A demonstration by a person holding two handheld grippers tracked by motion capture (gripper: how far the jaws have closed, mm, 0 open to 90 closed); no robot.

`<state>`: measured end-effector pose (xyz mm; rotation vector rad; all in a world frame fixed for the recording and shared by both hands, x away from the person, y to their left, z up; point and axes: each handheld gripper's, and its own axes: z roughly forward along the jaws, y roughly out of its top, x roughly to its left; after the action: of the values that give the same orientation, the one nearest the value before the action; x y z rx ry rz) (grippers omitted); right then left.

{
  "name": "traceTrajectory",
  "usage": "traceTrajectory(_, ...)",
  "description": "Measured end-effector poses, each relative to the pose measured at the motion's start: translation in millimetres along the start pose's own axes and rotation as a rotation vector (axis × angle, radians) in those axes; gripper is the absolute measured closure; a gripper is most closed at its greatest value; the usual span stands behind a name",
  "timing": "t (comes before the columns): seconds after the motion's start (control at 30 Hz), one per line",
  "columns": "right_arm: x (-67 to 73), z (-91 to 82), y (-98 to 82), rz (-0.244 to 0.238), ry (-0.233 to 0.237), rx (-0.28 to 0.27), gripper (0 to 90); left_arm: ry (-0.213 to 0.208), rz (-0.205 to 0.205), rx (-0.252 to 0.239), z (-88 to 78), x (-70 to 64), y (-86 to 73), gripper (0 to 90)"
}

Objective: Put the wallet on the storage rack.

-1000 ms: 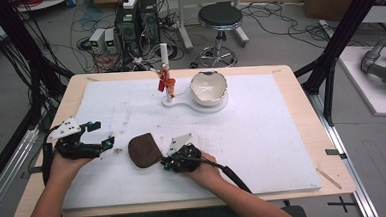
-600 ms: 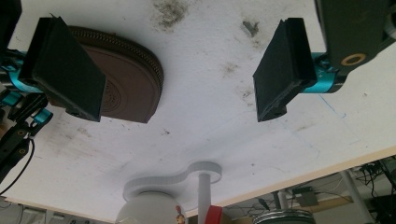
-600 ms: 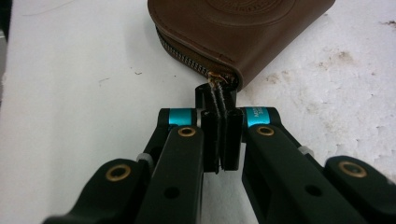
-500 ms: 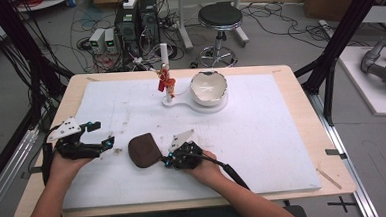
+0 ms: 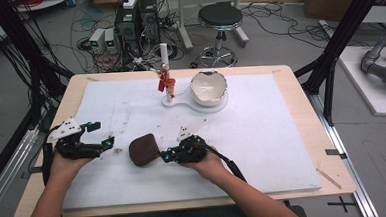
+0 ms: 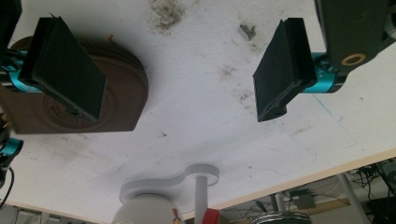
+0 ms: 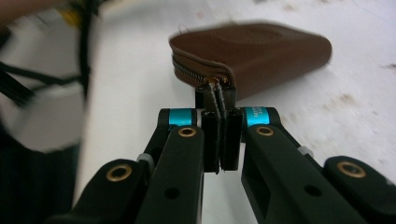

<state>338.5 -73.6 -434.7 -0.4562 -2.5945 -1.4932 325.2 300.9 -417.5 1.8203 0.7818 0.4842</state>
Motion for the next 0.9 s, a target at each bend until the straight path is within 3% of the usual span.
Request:
traceTrajectory(0.07, -1.0, -3.5, 1.2, 0.041, 0.038, -0.04, 90.0, 0.0, 0.002, 0.004, 0.0, 0.2, -0.2, 17.3)
traceTrajectory(0.23, -5.5, -12.7, 3.4, 0.074, 0.07, -0.12, 90.0, 0.0, -0.002, 0.0, 0.3, -0.4, -0.2, 17.3)
traceTrajectory(0.9, -31.6, -63.8, 24.7, 0.069, -0.053, -0.237, 90.0, 0.001, -0.002, 0.009, 1.8, -0.5, -1.6, 17.3)
